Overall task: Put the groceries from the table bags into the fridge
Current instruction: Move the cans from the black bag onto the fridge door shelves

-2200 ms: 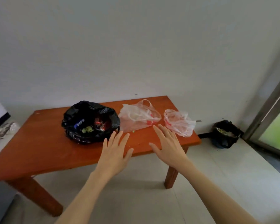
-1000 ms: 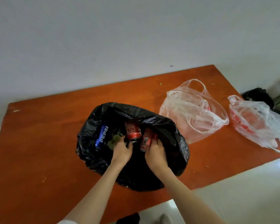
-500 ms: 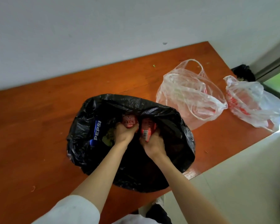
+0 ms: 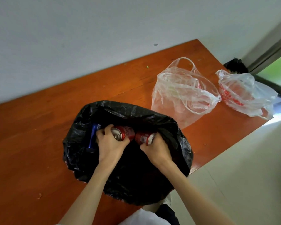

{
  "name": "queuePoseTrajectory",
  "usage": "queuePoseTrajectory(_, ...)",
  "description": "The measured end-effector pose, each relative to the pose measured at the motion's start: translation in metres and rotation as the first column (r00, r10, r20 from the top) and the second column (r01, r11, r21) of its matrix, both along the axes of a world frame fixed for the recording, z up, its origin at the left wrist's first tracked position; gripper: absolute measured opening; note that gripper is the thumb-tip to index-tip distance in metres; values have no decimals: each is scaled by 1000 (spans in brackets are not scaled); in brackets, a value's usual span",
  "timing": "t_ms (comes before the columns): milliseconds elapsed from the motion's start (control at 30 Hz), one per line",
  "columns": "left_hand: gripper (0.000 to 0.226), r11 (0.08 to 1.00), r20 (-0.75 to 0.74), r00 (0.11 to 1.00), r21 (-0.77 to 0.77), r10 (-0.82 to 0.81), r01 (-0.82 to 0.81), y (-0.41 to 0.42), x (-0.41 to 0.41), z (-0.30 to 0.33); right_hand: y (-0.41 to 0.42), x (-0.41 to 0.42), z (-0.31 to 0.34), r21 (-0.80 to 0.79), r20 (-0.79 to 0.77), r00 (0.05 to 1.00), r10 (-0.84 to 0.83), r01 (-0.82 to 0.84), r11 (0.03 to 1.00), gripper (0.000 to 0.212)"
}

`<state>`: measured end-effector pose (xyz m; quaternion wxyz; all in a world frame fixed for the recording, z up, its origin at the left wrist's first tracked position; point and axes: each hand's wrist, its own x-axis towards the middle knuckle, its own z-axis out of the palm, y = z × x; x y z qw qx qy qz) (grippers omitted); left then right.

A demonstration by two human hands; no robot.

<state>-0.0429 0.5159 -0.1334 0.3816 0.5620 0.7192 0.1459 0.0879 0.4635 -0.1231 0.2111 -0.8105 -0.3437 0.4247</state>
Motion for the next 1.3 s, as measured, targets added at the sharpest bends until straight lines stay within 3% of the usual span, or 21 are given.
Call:
queuePoseTrajectory(133, 70, 993, -40, 996, 82, -77, 80, -12, -4, 11, -16, -6, 2, 35, 30, 999, 16, -17, 999, 60)
queuePoseTrajectory(300, 70, 968, -45, 991, 212, -126, 132, -22, -5, 36, -32, -8, 11, 48, 101, 980, 171, -176, 983, 76)
queuePoseTrajectory(567, 74, 865, 2, 987, 483, -158, 138, -51, 13, 95, -68, 23, 59, 257, 126, 963, 237, -262, 930, 77)
queuePoseTrajectory(667, 71, 810, 67, 981, 576, -181, 110, -70, 33, 124, -96, 54, 82, 393, 91, 984, 152, -176, 903, 76)
queuePoseTrajectory(733, 65, 796, 153, 965, 600, -211, 79, -84, 50, 142, -122, 78, 101, 506, 13, 1000, 19, -23, 862, 74)
queuePoseTrajectory(900, 48, 798, 368, 845, 594, -388, 107, -134, 127, 179, -200, 163, 128, 670, -185, 946, -268, 321, 670, 76)
queuePoseTrajectory(1000, 43, 807, 461, 739, 560, -492, 188, -178, 190, 185, -258, 219, 137, 668, -371, 828, -420, 552, 498, 74)
queuePoseTrajectory(1100, 51, 833, 551, 647, 484, -527, 267, -226, 258, 185, -319, 270, 147, 528, -688, 595, -416, 803, 274, 74)
queuePoseTrajectory(1200, 63, 812, 616, 530, 430, -583, 393, -272, 323, 182, -377, 313, 153, 399, -832, 412, -372, 910, 116, 70)
queuePoseTrajectory(1300, 61, 788, 671, 458, 330, -583, 521, -311, 389, 179, -430, 353, 152, 201, -929, 185, -320, 979, -20, 82)
